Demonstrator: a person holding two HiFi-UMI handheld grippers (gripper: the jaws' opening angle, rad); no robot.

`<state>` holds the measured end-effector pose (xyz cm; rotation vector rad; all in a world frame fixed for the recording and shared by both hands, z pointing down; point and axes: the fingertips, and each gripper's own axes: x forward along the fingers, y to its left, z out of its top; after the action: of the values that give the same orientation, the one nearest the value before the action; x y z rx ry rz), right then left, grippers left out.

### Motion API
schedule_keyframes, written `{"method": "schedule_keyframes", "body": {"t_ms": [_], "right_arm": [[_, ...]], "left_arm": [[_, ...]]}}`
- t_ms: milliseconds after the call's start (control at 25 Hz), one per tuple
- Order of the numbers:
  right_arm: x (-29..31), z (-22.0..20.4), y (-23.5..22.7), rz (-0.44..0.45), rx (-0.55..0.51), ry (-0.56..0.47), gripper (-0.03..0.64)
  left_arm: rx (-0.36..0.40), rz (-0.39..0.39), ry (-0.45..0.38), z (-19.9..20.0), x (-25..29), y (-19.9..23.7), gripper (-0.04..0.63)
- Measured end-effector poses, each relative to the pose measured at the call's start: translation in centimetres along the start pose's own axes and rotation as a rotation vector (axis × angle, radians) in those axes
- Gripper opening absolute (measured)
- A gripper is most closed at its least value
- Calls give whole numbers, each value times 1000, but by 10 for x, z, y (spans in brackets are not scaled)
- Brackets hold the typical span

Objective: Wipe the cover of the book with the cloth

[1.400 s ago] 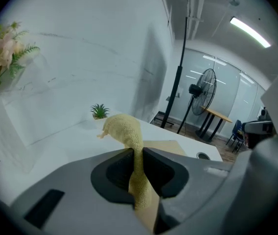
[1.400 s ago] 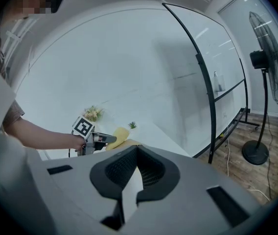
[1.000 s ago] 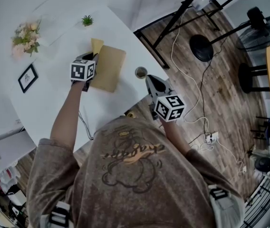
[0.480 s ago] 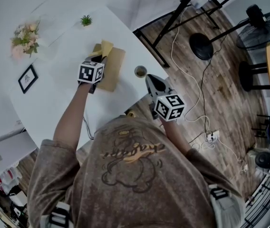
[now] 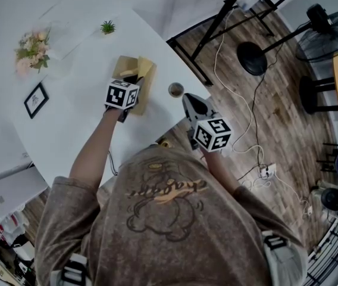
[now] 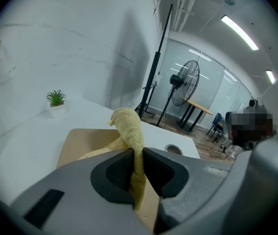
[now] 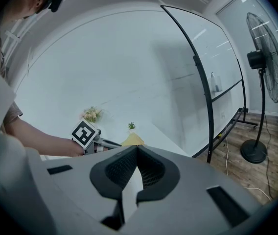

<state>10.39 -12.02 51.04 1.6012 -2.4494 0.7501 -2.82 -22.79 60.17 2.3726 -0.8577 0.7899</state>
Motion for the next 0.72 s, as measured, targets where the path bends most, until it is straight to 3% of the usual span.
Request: {"method": "schedule_keyframes", "body": {"t_ms": [200,480,720], "right_arm": [[-1,1,0,-1,-1,-4,2],[-3,0,-2,-7,0,-2,2],[-2,2,-3,-11,-3,-1,2]], "left_arm": [[-19,-68,2,-4,3,-20,48],[-120,-209,-22,3,-1,-43,48],[-163,-160,-134,39,-22,-7,48]]}}
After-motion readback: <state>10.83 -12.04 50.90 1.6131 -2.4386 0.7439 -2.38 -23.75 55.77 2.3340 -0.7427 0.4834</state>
